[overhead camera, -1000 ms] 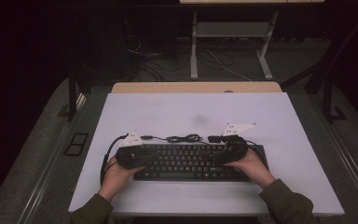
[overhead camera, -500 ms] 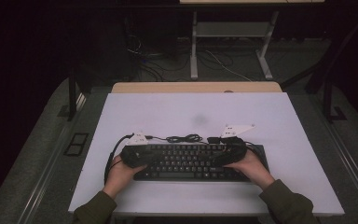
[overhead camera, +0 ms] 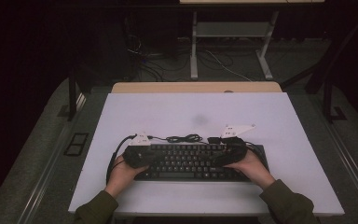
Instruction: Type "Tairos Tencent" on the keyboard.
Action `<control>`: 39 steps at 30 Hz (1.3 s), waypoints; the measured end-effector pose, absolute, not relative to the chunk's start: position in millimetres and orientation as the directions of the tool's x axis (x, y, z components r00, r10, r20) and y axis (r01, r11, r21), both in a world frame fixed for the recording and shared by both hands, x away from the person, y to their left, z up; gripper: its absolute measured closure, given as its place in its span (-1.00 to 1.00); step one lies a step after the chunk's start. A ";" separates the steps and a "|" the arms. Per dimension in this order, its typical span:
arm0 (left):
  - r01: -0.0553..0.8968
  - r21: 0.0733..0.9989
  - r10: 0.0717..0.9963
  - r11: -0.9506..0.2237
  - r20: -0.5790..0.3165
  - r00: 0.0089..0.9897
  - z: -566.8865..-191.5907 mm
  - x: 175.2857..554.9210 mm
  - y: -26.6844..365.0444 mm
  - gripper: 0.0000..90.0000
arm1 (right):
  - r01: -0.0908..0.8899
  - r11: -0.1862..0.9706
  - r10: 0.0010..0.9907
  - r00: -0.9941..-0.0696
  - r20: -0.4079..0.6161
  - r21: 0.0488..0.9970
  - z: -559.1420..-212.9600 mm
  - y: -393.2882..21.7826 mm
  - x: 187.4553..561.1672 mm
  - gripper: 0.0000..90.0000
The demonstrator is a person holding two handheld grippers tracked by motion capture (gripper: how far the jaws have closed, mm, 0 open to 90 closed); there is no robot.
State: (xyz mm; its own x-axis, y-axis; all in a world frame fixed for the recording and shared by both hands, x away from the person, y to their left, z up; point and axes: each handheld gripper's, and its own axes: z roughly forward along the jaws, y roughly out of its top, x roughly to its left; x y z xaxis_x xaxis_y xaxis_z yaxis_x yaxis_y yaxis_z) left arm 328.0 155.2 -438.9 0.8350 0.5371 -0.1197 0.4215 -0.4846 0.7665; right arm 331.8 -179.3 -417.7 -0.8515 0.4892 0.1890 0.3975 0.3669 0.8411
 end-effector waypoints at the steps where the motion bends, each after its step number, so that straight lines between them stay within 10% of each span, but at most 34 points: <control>1: 0.422 0.767 0.537 -0.484 -0.120 0.835 -438.9 328.0 155.2 0.99 | 0.397 0.367 0.489 -0.851 0.189 0.841 -417.6 -179.4 331.8 -0.54; 14: 0.427 0.786 0.543 -0.447 -0.141 0.828 -432.8 324.9 158.1 0.85 | 0.406 0.359 0.485 -0.850 0.203 0.840 -416.2 -179.9 333.1 -0.51; 39: 0.420 0.803 0.546 -0.423 -0.144 0.825 -426.3 318.2 158.8 -0.20 | 0.415 0.365 0.473 -0.854 0.218 0.833 -411.8 -172.4 337.6 -0.52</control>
State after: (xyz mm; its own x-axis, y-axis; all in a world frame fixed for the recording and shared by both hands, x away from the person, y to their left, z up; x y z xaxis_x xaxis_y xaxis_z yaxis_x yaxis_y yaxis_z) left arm 318.2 158.8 -426.3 0.8253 0.5460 -0.1442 0.4199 -0.4227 0.8031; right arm 337.6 -172.4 -411.8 -0.8538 0.4728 0.2177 0.4148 0.3654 0.8334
